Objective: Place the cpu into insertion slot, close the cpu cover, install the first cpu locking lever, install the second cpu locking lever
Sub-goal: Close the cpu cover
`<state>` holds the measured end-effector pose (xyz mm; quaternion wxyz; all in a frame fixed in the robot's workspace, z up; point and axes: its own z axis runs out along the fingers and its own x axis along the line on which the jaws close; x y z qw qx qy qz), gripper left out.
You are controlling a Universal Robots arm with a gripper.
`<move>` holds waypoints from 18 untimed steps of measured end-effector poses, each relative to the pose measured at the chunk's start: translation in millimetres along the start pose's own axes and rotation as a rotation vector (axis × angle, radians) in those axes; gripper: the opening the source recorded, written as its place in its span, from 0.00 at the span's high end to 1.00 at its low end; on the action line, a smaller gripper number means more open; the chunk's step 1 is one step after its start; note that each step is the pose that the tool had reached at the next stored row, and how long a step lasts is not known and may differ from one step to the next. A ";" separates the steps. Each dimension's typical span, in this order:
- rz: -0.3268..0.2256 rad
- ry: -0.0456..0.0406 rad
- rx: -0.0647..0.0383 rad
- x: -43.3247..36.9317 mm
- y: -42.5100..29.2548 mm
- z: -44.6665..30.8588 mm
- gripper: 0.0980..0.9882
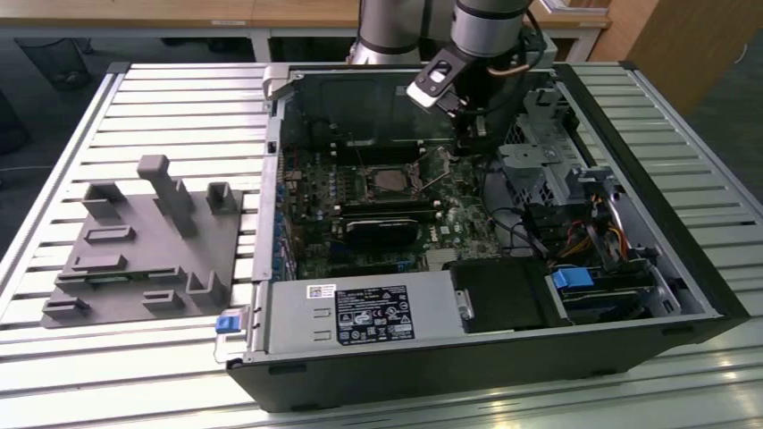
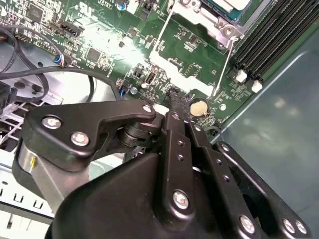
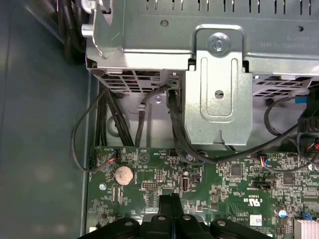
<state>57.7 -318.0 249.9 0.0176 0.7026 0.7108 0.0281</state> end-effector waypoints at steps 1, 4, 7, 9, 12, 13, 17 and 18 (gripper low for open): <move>0.000 0.0000 0.001 0.2 0.5 0.7 0.99; 0.000 0.0000 0.002 0.8 1.4 3.0 0.99; 0.000 0.0000 0.004 1.1 1.9 5.5 0.99; 0.000 -0.0001 0.004 1.1 1.8 7.5 0.99; 0.000 -0.0001 0.004 1.2 0.7 8.9 0.99; 0.000 -0.0001 0.004 1.2 -0.4 9.1 0.99; 0.000 -0.0002 0.004 1.2 -7.3 9.0 0.99; 0.000 -0.0002 0.004 1.2 -8.7 9.0 0.99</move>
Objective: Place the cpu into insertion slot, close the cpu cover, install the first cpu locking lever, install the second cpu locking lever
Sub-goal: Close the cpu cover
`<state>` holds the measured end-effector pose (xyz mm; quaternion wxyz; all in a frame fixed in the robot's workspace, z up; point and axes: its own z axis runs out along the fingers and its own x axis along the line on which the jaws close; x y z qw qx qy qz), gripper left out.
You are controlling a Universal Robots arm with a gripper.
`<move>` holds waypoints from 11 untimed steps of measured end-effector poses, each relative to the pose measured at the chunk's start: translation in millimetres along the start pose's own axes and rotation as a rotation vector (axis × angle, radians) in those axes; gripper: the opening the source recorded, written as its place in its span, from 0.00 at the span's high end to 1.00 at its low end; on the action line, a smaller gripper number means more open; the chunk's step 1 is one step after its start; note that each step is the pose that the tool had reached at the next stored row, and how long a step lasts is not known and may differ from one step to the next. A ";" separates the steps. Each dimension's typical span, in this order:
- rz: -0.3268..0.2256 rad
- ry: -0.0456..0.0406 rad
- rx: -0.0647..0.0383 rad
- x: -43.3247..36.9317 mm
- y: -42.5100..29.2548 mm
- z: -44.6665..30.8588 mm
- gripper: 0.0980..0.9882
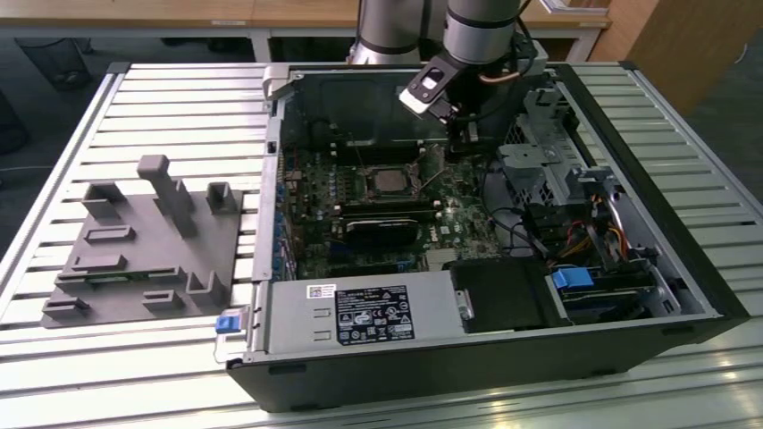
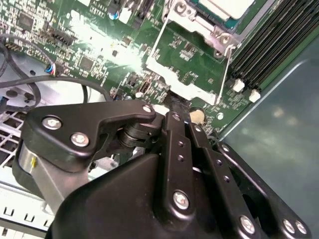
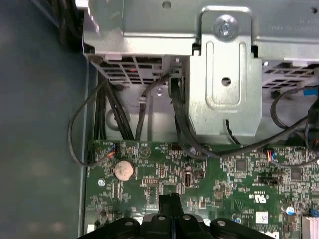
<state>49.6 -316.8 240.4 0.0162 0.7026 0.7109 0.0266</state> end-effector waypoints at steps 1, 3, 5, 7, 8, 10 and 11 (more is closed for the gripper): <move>0.000 0.0001 0.000 0.0 -1.3 0.0 0.99; 0.000 0.0003 0.000 0.0 -3.0 0.0 0.99; 0.000 0.0001 0.000 0.1 -4.1 -0.1 0.99; 0.000 0.0001 0.000 0.1 -5.3 -0.2 0.99; 0.000 0.0001 0.000 0.1 -6.0 -0.3 0.99; 0.000 0.0003 0.000 0.1 -6.8 -0.3 0.99; 0.000 0.0002 0.000 0.1 -7.1 -0.3 0.99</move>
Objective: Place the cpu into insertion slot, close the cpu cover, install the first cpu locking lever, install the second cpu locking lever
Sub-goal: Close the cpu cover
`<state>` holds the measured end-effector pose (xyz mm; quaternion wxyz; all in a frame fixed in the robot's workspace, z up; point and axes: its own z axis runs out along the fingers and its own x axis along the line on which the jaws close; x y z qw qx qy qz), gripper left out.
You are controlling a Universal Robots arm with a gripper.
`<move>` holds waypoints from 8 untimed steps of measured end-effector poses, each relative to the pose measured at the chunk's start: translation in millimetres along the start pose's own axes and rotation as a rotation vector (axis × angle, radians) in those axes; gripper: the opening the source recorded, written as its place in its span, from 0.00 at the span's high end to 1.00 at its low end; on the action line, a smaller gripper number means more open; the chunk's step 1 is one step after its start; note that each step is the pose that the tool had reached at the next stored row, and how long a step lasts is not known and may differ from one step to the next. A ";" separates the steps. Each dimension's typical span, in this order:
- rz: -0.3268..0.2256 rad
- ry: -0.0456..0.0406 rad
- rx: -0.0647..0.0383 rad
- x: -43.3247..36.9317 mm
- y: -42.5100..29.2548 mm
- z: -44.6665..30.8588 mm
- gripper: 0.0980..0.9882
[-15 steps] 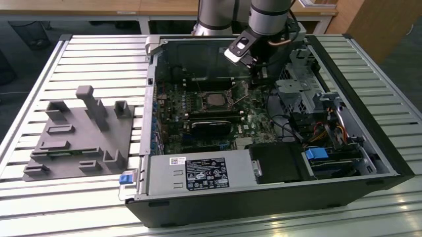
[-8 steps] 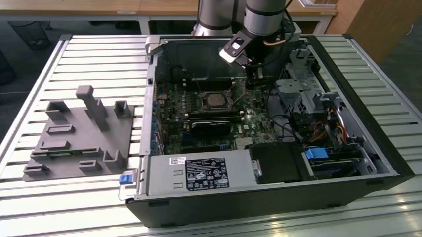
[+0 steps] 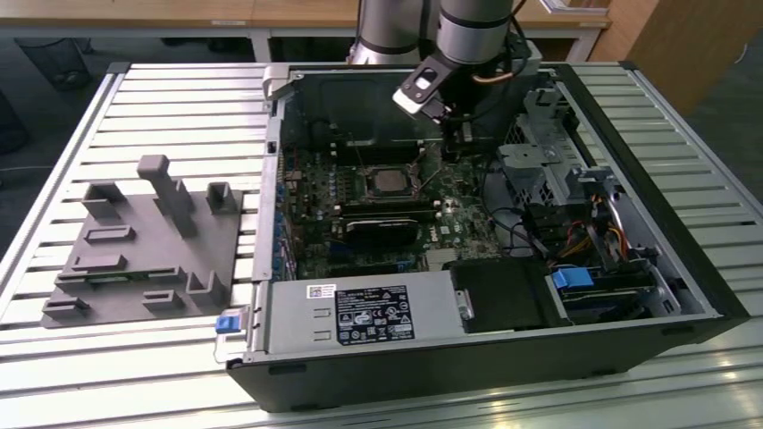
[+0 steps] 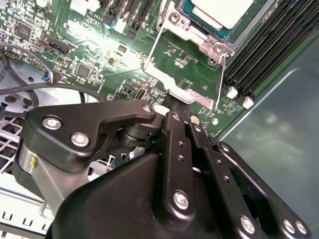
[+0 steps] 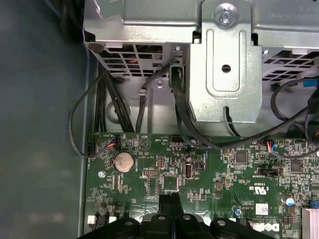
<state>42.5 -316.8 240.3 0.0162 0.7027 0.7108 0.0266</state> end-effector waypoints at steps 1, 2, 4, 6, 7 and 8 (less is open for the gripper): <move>0.000 -0.0001 0.000 0.0 -0.3 0.0 0.99; 0.000 0.0000 0.000 0.0 -0.6 0.0 0.99; 0.000 0.0000 0.000 0.0 -1.4 0.0 0.99; 0.000 -0.0001 0.000 0.0 -2.3 -0.1 0.99; 0.000 0.0000 0.000 0.0 -2.8 -0.1 0.99; 0.000 0.0000 0.000 0.0 -3.3 -0.2 0.99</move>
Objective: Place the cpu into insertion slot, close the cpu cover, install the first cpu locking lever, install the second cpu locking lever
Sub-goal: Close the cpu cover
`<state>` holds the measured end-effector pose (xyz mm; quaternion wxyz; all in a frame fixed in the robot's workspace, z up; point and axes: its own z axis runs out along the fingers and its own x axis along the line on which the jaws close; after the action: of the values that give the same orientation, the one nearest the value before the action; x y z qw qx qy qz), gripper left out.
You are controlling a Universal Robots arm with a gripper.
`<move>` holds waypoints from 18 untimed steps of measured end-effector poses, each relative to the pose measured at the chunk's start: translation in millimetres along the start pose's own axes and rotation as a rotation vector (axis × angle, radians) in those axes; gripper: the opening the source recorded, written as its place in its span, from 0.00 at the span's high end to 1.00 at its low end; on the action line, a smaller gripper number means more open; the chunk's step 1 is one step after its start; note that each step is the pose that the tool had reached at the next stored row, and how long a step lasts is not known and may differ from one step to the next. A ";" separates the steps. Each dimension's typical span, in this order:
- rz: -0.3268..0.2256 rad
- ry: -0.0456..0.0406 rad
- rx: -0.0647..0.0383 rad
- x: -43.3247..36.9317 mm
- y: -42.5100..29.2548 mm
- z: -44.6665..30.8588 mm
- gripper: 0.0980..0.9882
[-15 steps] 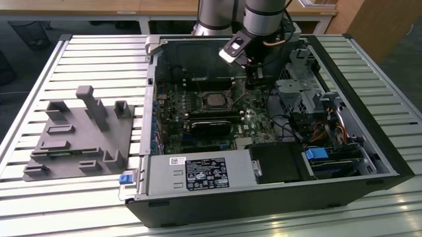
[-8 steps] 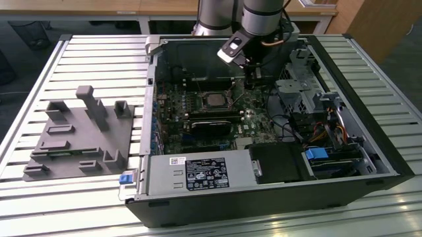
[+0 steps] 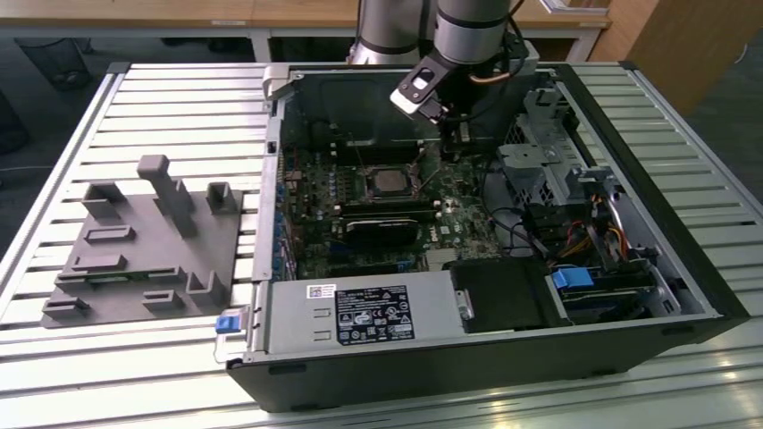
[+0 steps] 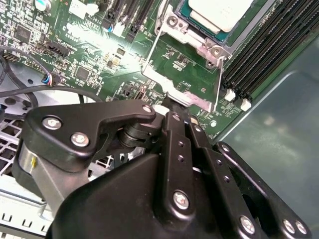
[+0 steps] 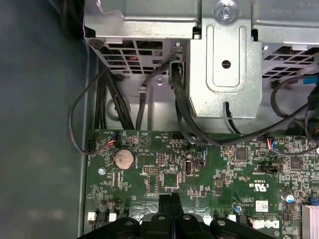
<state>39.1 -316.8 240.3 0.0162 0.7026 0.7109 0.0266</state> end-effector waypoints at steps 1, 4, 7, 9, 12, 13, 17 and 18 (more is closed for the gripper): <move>0.000 0.0000 0.000 0.0 -0.7 0.0 0.99; 0.000 0.0000 0.000 0.0 -3.8 -0.2 0.99; 0.000 0.0000 0.000 0.1 -6.9 -0.3 0.99; 0.000 0.0000 0.000 0.1 -8.8 -0.4 0.99; 0.000 0.0000 0.000 0.1 -11.7 -0.5 0.99; 0.000 0.0000 0.000 0.2 -12.9 -0.5 0.99; 0.000 0.0000 0.000 0.2 -18.0 -0.8 0.99; 0.000 0.0000 0.000 0.2 -19.2 -0.8 0.99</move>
<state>19.9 -316.8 239.9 0.0162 0.7026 0.7109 0.0266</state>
